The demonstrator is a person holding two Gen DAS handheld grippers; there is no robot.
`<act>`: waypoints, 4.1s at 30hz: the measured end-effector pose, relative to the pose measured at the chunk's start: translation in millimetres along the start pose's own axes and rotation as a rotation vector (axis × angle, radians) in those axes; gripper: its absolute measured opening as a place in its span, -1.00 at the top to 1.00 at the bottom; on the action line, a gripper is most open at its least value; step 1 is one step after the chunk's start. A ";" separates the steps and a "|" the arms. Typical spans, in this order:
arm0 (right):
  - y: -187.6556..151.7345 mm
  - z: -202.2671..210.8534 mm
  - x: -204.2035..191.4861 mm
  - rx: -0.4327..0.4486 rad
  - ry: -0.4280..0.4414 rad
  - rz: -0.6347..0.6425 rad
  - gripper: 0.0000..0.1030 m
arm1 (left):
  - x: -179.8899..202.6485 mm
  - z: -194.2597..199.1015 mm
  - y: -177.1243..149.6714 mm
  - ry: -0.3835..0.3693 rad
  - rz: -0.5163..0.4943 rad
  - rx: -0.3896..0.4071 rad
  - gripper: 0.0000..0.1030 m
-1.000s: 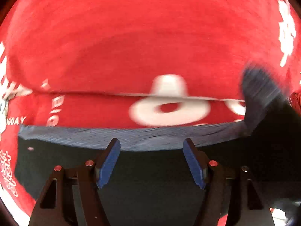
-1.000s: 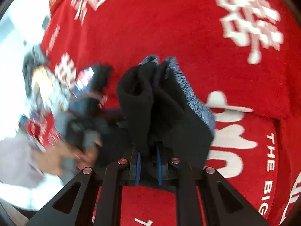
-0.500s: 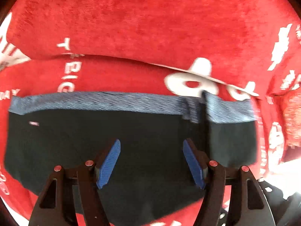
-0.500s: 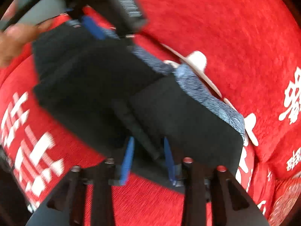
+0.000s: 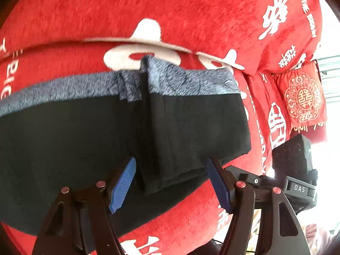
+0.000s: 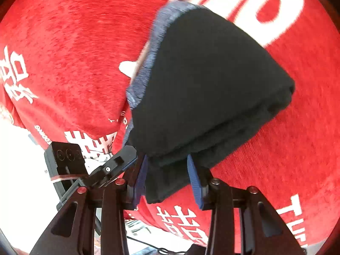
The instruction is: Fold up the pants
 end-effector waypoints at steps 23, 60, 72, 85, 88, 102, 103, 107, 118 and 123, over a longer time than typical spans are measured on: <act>-8.3 -36.7 6.7 0.010 0.034 -0.051 0.75 | -5.0 23.5 -2.3 -0.046 -0.025 0.020 -0.36; 40.3 53.7 -45.1 0.012 -0.083 0.333 -0.36 | -15.8 -10.6 -3.8 0.031 0.023 0.015 0.76; 139.7 -5.2 -20.4 -0.088 -0.200 0.263 0.31 | -16.9 -6.8 -6.5 0.052 0.031 0.015 0.76; 99.5 -36.0 -75.6 0.063 -0.695 0.633 -0.10 | -14.8 0.8 -4.6 0.169 0.028 0.053 0.06; 79.4 -15.2 -92.2 0.153 -0.677 0.676 -0.01 | -19.9 14.2 -7.0 0.211 0.047 0.102 -0.25; 0.8 -153.5 -114.1 -0.137 -0.389 0.631 0.38 | -82.5 45.4 -44.5 0.382 0.159 0.103 -0.25; -5.8 -155.1 -115.2 -0.154 -0.380 0.636 0.37 | -87.6 47.9 -47.8 0.384 0.169 0.101 -0.25; -20.9 -149.3 -112.8 -0.221 -0.344 0.643 0.37 | -99.3 55.2 -57.1 0.397 0.194 0.102 -0.25; -47.8 -66.0 -94.4 -0.119 -0.342 0.487 0.18 | -106.6 65.3 -72.1 0.406 0.214 0.091 -0.25; -46.1 -60.4 -43.2 -0.082 -0.249 0.170 0.18 | -105.7 64.2 -71.7 0.411 0.214 0.090 -0.25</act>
Point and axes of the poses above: each gripper's, at about its wrist camera, not at the fingertips, and z roughly against the way its jaws point, x to its right, y to its top, the point moved 3 cm from there along -z, roughly the way its jaws point
